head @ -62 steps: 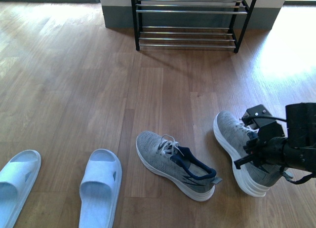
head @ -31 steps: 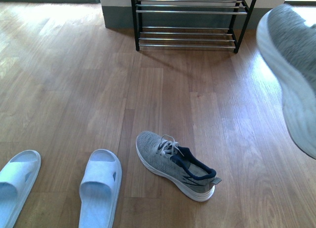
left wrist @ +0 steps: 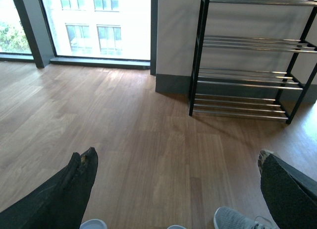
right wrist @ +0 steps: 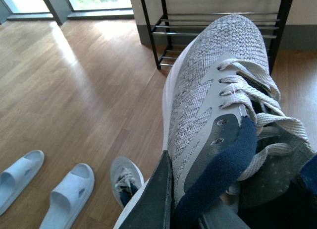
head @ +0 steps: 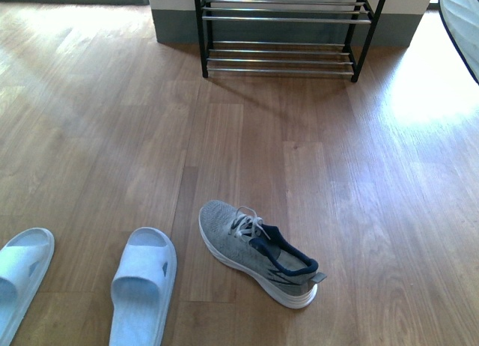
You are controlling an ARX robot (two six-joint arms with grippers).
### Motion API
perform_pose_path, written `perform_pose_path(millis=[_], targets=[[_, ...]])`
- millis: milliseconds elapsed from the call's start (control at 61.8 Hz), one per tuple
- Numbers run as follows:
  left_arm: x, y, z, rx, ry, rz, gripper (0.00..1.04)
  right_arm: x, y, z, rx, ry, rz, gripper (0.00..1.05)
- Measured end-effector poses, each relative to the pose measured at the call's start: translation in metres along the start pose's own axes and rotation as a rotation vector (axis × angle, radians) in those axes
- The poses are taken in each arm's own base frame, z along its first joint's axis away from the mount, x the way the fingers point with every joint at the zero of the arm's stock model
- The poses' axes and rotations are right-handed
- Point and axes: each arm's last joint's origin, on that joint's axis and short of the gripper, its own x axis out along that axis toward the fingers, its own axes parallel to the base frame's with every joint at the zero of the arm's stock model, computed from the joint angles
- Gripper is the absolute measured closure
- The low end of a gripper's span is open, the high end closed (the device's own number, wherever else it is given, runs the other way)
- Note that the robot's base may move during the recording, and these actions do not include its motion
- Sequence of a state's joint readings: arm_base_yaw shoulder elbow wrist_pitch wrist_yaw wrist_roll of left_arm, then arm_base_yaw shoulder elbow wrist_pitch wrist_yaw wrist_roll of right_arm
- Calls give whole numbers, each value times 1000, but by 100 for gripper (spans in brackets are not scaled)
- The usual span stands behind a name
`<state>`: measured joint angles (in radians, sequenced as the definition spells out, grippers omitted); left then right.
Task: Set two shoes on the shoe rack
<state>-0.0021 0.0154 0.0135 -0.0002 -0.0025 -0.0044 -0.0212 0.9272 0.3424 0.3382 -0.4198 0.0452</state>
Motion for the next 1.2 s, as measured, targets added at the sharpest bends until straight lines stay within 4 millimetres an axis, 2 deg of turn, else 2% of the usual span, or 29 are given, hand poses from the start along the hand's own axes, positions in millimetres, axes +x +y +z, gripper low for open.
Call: perform_pose_path(millis=[551,599,615,648,712,777,858,874,939,988,1085,1198], targets=[[0,0,0,0,4,4,9,-1,-2,-1,4,1,-34,103],[1,0,-3,-71,168,175,9,-1,-2,-1,4,1,-36,103],[1,-2,-2,-86,210,185,9,-1,-2,-1,4,1,-36,103],[4,-4,0,-121,345,378,9,-1,-3,-1,4,1,-37,103],[15,-8,-2,-140,428,568,9,-1,-2,-1,4,1,-31,103],[37,-14,-7,-226,448,640,9,0,-1,-1,3,3,-11,103],[87,-32,-23,-373,519,582,9,0,-1,-1,6,3,-7,103],[101,-37,-29,-410,541,562,9,0,-1,-1,6,3,-8,103],[136,-49,-57,-441,638,539,9,0,-1,-1,6,3,-13,103],[151,-55,-74,-437,695,536,9,0,-1,-1,6,2,-18,103],[180,-67,-122,-421,852,530,9,0,-1,-1,6,2,-18,103],[196,-79,-171,-382,986,515,9,0,-1,-1,6,3,-13,103]])
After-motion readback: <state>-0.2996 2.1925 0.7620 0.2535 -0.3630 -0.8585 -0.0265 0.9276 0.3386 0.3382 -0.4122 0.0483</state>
